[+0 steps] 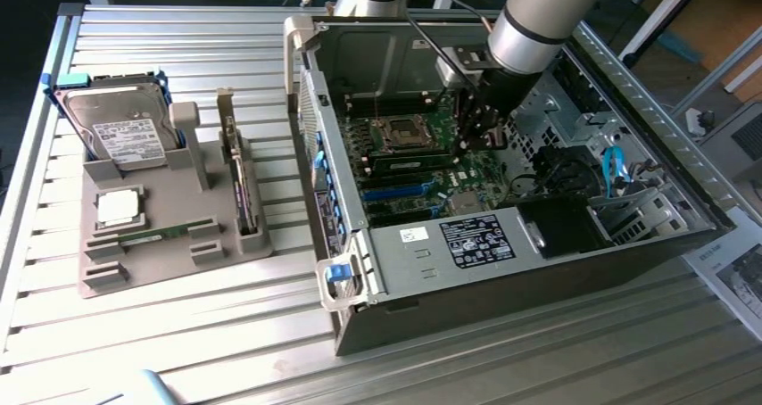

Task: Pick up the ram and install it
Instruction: 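Press down the ram until it locks into place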

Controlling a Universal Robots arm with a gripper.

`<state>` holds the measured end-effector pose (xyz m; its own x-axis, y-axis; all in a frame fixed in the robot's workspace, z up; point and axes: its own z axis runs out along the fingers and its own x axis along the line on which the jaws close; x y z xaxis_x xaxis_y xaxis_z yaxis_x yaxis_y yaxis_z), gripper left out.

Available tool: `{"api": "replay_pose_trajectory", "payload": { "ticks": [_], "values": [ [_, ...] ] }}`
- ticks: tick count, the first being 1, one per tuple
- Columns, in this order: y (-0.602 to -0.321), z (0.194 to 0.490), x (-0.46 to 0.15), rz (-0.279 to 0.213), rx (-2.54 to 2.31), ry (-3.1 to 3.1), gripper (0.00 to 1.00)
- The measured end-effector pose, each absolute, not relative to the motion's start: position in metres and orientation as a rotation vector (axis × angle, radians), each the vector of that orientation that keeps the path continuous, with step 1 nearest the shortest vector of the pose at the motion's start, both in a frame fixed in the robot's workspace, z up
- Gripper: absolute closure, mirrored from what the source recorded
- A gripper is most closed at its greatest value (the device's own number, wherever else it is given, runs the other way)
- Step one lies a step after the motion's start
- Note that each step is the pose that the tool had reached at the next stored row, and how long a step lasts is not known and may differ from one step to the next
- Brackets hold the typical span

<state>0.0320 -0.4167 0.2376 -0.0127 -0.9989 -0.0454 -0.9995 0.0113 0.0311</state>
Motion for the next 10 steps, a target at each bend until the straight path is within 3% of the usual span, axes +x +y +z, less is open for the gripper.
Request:
{"api": "replay_pose_trajectory", "payload": {
  "ticks": [10],
  "values": [
    [-0.4167, 0.2413, 0.0320, 0.082, -2.201, 2.228, 0.90]
  ]
}}
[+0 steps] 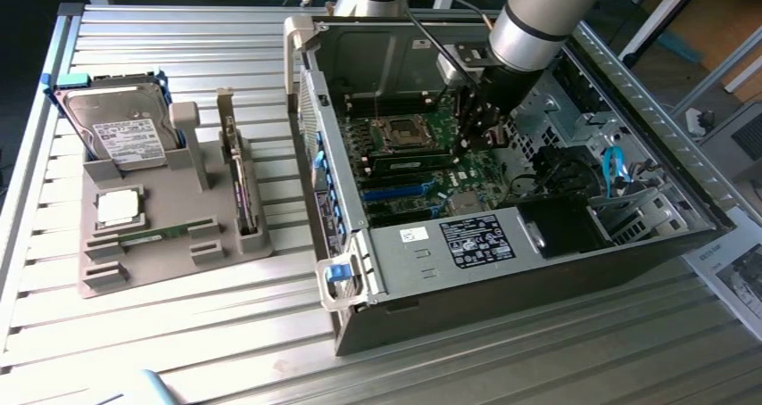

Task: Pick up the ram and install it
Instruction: 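Press down the ram until it locks into place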

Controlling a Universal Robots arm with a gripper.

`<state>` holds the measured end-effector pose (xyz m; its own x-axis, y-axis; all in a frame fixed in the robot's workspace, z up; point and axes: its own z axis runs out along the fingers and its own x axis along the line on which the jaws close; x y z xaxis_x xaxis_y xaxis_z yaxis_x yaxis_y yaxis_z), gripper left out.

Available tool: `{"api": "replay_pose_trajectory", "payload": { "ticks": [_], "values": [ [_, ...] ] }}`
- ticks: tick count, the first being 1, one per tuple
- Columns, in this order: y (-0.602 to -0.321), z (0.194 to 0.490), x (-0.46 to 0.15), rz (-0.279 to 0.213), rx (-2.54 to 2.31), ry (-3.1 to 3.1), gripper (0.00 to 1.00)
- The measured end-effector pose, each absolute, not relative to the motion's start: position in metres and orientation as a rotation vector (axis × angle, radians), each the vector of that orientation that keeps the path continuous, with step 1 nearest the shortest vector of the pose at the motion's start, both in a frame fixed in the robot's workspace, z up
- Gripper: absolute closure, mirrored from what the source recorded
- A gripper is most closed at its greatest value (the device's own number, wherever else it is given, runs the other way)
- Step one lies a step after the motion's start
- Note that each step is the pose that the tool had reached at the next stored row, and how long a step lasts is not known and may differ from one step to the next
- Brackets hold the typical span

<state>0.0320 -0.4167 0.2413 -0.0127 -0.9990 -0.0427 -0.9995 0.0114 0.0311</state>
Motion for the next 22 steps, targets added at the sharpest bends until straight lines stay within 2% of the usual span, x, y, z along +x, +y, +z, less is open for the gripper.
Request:
{"api": "replay_pose_trajectory", "payload": {
  "ticks": [22],
  "values": [
    [-0.417, 0.241, -0.022, 0.077, -2.189, 2.236, 0.90]
  ]
}}
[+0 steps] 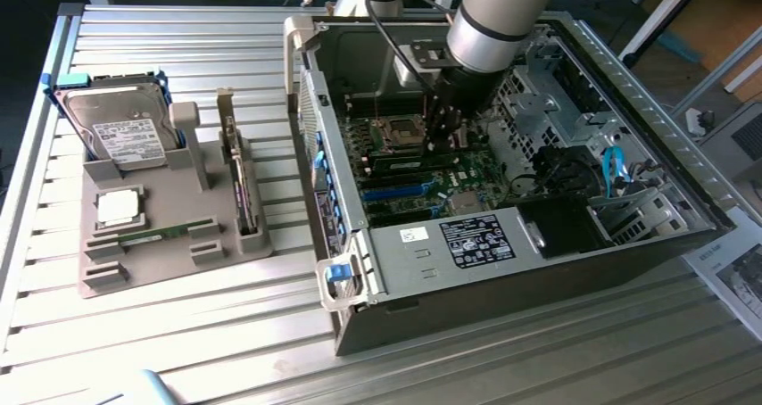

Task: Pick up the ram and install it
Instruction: 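Press down the ram until it locks into place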

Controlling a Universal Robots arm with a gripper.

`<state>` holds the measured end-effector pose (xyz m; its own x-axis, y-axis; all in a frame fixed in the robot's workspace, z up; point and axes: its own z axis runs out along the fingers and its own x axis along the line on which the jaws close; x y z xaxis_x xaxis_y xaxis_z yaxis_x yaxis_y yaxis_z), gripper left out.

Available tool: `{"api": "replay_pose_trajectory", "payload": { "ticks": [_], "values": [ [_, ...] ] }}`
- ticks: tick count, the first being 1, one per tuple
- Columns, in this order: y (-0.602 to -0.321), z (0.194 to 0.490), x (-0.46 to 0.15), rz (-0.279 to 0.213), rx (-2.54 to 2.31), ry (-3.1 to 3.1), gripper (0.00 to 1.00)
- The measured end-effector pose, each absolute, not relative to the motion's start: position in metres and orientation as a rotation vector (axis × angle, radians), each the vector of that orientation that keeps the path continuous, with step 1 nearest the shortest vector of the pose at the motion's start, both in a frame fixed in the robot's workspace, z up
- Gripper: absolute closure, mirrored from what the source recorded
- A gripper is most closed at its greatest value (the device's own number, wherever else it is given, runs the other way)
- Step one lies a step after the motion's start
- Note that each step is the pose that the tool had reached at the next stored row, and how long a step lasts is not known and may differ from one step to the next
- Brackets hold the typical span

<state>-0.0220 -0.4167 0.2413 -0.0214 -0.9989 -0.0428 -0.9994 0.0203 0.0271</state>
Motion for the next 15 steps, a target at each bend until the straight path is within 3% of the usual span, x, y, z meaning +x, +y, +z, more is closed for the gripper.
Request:
{"api": "replay_pose_trajectory", "payload": {
  "ticks": [15],
  "values": [
    [-0.417, 0.240, -0.035, 0.076, -2.185, 2.239, 0.90]
  ]
}}
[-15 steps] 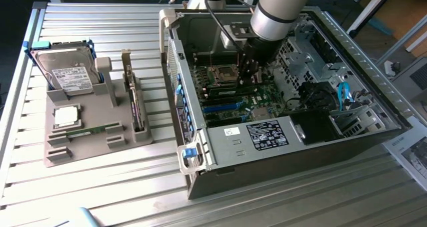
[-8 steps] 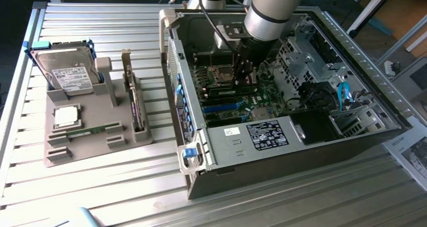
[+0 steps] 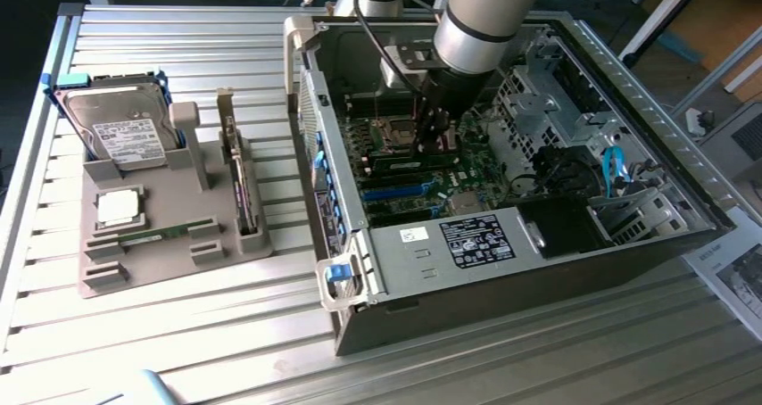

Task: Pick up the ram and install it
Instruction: 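Press down the ram until it locks into place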

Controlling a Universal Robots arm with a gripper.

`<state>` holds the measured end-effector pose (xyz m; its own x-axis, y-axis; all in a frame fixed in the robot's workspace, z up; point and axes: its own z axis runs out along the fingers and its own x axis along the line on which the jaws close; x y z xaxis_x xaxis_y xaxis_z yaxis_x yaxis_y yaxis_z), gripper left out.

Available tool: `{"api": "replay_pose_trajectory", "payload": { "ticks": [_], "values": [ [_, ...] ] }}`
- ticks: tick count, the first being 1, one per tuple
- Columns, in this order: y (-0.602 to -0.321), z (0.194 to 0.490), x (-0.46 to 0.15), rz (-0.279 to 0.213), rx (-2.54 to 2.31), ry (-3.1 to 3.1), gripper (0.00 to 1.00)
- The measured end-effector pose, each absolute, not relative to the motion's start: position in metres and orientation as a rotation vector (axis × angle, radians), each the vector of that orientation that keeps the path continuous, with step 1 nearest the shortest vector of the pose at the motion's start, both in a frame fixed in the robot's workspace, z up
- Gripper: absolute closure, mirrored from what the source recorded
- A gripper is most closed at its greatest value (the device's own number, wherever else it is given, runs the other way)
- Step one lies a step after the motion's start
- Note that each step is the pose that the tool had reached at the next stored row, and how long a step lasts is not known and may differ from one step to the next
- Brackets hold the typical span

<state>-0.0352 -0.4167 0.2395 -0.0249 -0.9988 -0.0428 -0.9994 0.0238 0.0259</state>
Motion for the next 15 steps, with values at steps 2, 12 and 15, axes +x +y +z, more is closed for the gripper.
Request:
{"api": "replay_pose_trajectory", "payload": {
  "ticks": [2, 12, 15],
  "values": [
    [-0.4167, 0.2379, -0.0352, 0.076, -2.185, 2.239, 0.90],
    [-0.4168, 0.2343, -0.0352, 0.076, -2.185, 2.239, 0.90],
    [-0.4168, 0.2334, -0.0352, 0.076, -2.185, 2.239, 0.90]
  ]
}}
